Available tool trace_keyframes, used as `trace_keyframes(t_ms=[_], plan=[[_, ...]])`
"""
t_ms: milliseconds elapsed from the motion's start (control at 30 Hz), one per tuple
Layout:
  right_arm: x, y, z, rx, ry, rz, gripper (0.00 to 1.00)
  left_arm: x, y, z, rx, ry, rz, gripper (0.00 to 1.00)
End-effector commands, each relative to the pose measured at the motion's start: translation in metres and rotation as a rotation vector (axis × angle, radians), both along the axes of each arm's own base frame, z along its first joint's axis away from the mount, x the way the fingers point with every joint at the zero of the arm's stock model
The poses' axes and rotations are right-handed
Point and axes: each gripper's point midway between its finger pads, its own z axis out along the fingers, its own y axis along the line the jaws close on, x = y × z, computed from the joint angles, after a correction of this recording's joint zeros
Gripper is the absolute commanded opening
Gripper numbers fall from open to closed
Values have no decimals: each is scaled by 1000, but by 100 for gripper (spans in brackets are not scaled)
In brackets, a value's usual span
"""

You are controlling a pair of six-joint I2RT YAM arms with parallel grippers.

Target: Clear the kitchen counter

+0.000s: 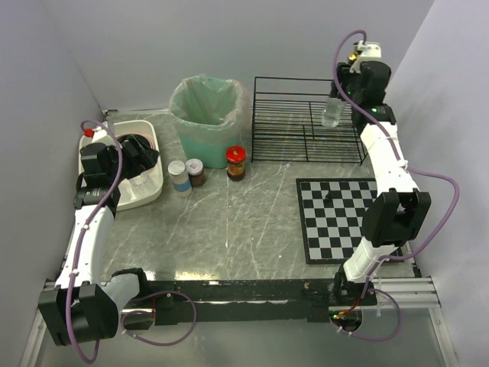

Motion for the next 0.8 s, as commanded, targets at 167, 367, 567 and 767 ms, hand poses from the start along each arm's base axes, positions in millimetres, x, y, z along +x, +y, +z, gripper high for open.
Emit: trace_keyframes(t_ms=[167,367,567,767], plan=[[10,-41,59,32,-172,-56,0,2,-3,18,17,-51,-22,99],[25,-56,51,35,-171,-104,0,2,-2,17,19,-48,-18,99],[31,-65,43,12,-180,-136,0,2,-2,17,20,-49,-18,99],[31,-74,34,-22,-187,-169,0,3,-3,16,18,-45,-22,99]])
